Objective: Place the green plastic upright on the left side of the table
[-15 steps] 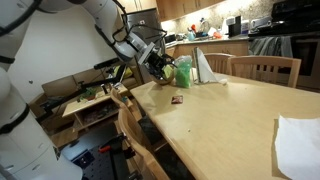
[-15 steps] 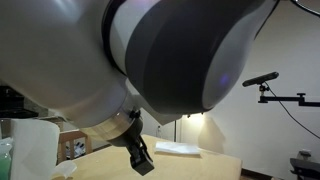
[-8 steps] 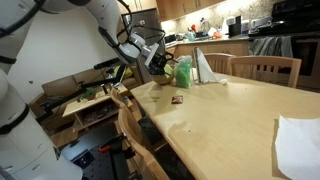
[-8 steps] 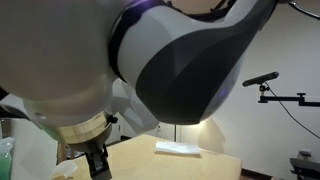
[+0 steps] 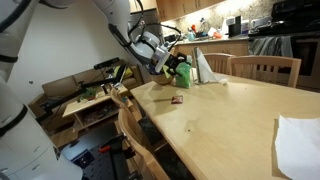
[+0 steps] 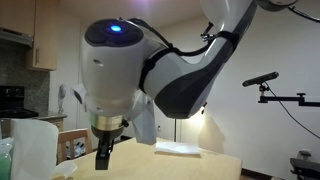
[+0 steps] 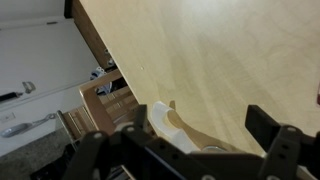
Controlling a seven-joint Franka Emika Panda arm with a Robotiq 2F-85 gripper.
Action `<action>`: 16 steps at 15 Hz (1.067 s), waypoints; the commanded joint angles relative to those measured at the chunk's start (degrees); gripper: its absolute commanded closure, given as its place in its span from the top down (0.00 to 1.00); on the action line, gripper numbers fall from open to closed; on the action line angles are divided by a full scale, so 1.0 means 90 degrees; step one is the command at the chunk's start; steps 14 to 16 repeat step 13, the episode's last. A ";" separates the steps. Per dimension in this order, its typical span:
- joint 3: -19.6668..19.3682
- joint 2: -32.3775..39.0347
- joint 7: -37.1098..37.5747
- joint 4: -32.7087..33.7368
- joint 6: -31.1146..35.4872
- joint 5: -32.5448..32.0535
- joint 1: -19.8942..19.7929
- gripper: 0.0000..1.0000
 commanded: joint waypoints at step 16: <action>0.0013 -0.0421 0.4050 -0.1196 0.0368 -0.1321 -0.0747 1.00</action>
